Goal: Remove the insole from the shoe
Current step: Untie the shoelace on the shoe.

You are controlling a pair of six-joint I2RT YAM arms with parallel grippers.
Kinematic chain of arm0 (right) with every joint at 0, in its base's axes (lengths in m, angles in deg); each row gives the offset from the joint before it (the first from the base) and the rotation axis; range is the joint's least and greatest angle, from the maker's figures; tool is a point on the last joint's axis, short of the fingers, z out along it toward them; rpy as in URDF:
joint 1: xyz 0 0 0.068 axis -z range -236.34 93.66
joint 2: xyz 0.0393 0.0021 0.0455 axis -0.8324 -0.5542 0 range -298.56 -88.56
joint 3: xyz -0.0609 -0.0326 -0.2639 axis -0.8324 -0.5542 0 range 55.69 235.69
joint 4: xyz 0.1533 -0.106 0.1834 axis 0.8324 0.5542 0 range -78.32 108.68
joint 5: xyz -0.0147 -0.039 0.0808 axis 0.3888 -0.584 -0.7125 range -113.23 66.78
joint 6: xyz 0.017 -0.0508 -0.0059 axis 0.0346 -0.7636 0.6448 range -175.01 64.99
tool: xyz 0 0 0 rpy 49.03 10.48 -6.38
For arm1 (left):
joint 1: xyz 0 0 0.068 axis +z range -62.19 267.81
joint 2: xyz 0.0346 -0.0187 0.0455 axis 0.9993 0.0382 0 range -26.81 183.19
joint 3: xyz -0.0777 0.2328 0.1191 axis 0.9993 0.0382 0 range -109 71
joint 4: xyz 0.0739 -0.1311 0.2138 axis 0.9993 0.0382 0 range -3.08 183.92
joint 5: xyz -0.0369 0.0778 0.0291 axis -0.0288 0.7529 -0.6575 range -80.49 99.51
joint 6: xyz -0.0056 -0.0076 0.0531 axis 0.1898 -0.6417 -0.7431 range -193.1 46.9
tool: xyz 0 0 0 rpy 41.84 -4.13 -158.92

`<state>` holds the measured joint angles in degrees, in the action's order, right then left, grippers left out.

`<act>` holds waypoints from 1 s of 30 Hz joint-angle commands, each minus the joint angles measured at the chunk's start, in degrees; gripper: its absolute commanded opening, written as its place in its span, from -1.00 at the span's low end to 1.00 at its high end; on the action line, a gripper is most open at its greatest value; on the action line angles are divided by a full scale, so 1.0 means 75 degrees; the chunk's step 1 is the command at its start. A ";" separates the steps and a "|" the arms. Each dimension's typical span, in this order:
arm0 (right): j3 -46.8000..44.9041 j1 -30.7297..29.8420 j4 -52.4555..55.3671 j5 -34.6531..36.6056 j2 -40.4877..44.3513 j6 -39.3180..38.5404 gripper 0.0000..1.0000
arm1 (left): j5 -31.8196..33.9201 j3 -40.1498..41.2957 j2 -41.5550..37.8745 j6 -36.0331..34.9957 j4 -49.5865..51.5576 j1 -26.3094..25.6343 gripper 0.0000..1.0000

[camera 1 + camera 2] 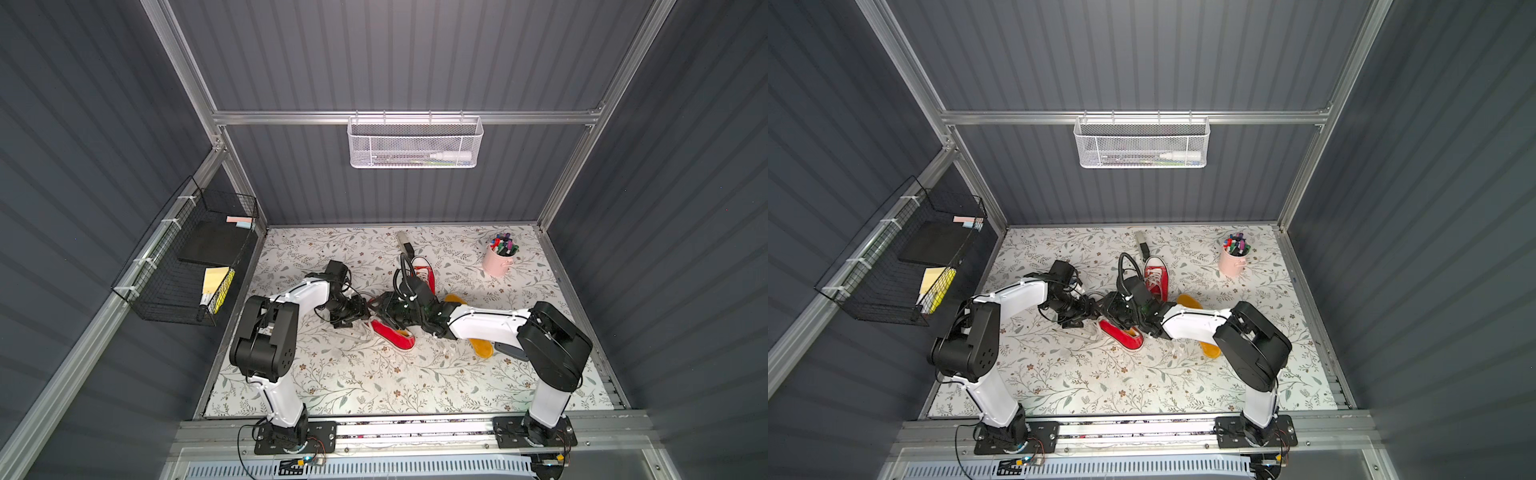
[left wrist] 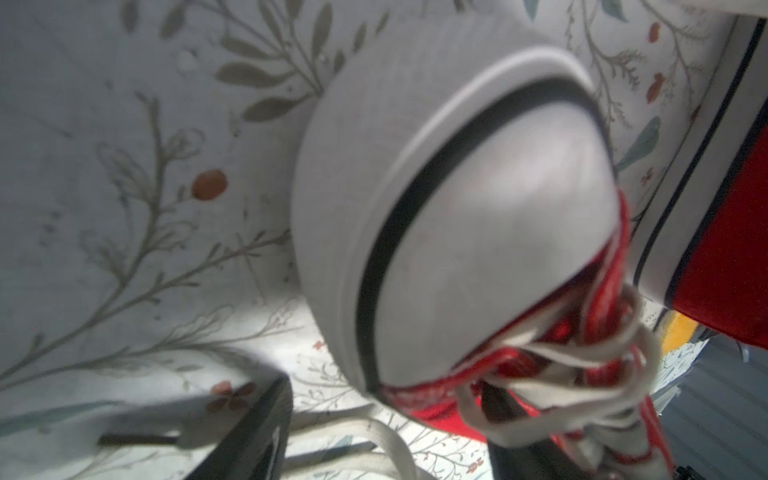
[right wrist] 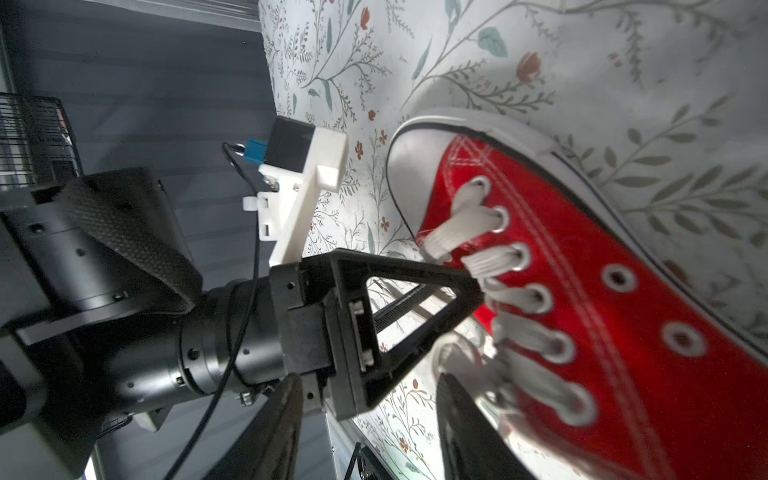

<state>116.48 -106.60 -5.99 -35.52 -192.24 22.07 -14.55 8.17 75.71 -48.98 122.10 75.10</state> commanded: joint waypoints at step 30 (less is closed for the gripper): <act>0.3289 0.0009 0.8933 0.0902 0.0091 -0.8169 -0.07 | 0.3288 -0.0539 -0.2312 0.1218 0.0615 -0.0013 0.58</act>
<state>138.28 -106.43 57.68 -30.10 -189.44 -31.81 6.61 4.24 61.15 -41.90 123.12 74.88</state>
